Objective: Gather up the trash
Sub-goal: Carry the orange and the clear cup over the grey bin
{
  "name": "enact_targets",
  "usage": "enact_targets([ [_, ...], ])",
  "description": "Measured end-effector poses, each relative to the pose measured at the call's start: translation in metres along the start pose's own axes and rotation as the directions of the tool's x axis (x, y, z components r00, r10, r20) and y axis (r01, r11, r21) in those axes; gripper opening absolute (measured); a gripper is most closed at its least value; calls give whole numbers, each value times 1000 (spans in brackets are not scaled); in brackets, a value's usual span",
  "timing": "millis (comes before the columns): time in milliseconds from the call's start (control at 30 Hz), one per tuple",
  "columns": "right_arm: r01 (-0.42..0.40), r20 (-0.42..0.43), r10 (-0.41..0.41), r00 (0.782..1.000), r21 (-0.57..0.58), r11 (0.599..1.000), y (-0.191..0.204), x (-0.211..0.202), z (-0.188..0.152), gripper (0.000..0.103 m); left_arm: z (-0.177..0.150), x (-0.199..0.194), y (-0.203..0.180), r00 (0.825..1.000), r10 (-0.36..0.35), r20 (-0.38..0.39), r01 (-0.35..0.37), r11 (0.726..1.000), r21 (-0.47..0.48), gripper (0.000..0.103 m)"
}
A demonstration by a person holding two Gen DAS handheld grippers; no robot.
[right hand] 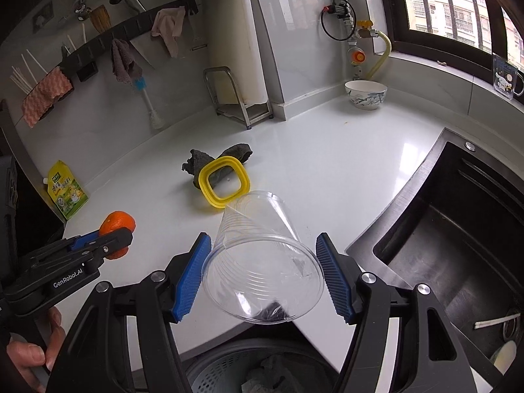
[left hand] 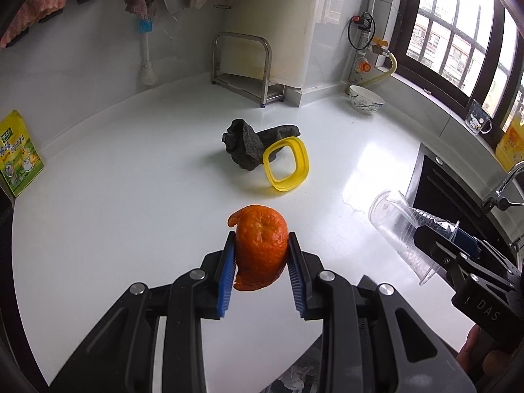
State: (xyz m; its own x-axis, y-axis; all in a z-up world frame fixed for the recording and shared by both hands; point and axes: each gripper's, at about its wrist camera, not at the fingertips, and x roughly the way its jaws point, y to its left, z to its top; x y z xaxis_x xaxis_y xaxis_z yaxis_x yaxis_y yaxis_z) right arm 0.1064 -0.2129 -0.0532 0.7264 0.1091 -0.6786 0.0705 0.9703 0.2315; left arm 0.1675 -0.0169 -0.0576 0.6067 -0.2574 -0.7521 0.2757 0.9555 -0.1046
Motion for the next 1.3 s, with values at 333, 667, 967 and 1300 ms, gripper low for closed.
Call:
enact_targets([
  [333,-29,-44,29,999,-11,1000,-21,-54,-46,64,-51,-35,-48,999,-14,-35,15,999,33,30],
  [667,-59,-124,54,991,-39,997,-26,-88,-97,64,-104,-48,-81,993,-45,-109,53,996,74,30],
  [967,-74,-217,71,974,-4,997,-40,-90,-141,64,-149,-32,-95,977,-67,-200,84,994,77,30],
  [1300,-98,-312,97,945,14,995,-43,-57,-165,64,-172,-7,-89,965,-40,-258,61,995,76,31],
])
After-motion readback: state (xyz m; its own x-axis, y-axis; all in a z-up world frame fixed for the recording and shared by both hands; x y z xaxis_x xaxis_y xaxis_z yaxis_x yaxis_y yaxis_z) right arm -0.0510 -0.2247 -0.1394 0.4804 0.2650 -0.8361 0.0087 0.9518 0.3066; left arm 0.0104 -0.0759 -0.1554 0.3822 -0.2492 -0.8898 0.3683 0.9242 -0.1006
